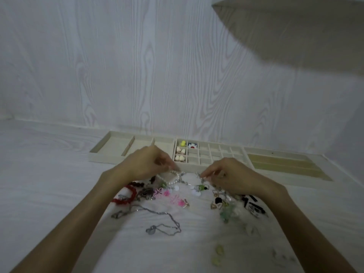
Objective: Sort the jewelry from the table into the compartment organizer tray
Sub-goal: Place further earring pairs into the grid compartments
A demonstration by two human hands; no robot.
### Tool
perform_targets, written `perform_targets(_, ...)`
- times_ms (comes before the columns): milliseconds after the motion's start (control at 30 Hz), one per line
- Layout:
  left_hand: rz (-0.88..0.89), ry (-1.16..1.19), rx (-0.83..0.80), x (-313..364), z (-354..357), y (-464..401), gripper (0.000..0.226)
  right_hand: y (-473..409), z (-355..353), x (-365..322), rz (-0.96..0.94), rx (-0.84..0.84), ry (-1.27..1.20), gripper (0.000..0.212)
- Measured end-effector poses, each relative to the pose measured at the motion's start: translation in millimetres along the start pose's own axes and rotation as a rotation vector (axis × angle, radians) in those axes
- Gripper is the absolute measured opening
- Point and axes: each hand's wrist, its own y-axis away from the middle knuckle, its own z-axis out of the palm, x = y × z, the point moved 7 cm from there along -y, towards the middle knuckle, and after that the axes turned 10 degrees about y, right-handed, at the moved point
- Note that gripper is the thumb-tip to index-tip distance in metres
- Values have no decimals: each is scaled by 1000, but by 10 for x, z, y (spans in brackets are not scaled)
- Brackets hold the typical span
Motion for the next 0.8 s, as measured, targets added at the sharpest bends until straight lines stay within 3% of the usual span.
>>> perform_targets(200,-22,-44,-98,26,419,225,26,151,235,-39,3,148,173,25)
perform_targets(367,-17,-129,-20,113,558,178,35,202,272,-85,4,240,171,13)
perform_targets(467,-23,-26,-7,164,657,140,51,209,231,-67,29,268,84,10)
perform_targets(667,46,365,108,244,603,12,8,161,83,-26,67,226,-41,9)
perform_targets(800,83,514,105,284,481,-88,19,77,-120,32,97,301,-192,9)
